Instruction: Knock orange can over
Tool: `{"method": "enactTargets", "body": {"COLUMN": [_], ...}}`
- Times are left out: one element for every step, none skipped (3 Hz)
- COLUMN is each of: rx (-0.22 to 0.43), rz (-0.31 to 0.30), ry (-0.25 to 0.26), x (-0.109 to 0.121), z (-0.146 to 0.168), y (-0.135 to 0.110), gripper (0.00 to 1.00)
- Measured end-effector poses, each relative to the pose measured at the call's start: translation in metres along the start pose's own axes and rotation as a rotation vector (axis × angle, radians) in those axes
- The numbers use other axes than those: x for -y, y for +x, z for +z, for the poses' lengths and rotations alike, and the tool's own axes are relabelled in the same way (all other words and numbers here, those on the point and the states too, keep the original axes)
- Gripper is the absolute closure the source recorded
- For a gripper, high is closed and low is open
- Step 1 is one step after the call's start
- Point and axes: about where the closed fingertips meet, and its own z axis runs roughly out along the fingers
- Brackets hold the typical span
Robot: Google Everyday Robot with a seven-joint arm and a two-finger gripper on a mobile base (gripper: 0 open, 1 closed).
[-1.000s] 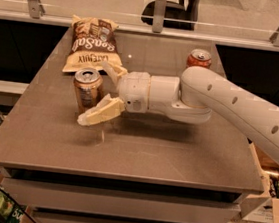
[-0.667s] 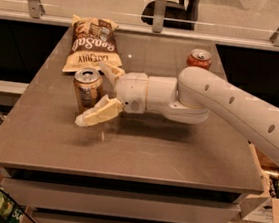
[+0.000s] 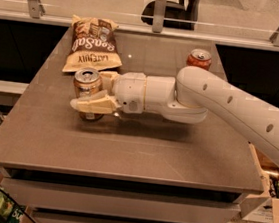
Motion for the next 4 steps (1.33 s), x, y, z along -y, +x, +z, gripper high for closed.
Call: {"method": "enactTargets", "body": {"rx": [0.001, 0.001, 0.002, -0.041], "rz": [-0.002, -0.004, -0.005, 0.000], "ry": [-0.004, -0.008, -0.012, 0.004], "x": [-0.0013, -0.0026, -0.0038, -0.0030], "z": [0.0020, 0.0041, 0.0058, -0.0028], "y": [-0.0012, -0.0025, -0.0035, -0.0096], "gripper": [0.64, 0.88, 1.00, 1.00]}}
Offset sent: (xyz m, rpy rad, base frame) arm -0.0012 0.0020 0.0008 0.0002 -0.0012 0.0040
